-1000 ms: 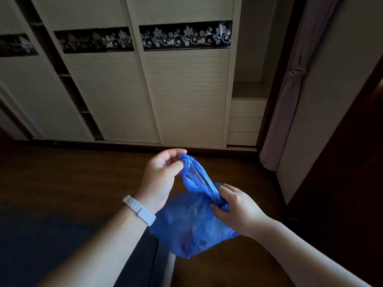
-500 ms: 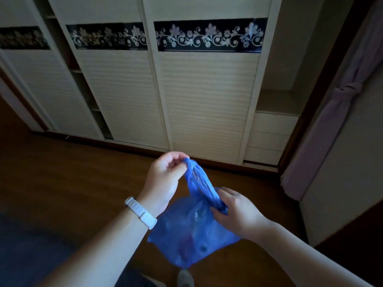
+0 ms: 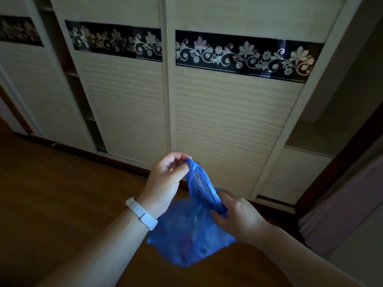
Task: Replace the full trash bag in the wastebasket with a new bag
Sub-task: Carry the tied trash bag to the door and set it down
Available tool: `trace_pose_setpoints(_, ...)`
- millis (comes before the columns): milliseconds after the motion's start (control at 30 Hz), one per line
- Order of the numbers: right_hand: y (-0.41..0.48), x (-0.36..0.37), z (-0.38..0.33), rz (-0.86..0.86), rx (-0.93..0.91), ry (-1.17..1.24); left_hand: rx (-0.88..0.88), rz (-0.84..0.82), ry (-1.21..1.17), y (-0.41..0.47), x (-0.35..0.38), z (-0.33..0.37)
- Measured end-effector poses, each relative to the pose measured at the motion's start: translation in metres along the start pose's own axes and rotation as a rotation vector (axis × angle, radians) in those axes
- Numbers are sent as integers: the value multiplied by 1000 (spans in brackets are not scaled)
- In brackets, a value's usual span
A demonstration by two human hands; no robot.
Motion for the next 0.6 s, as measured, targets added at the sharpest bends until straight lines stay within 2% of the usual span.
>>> trace_pose_setpoints(200,104,21,6,-13,3,96,32,62,-3,75,-47,9)
trace_pose_setpoints(367,193,46,9,-26,-86,132,46,143,58,133,-90,15)
trace_pose_setpoints(600,329,97,11,-134,-197,202,70,318,178,228,-157,15)
Point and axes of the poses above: each hand's wrist, its own y-axis towards the middle knuckle, its own x-axis out of the palm, z = x × y, the point moved 3 cm from there along y, towards the middle knuckle, and after that the axes turned 4 degrees about -y, right-handed, at the moved point
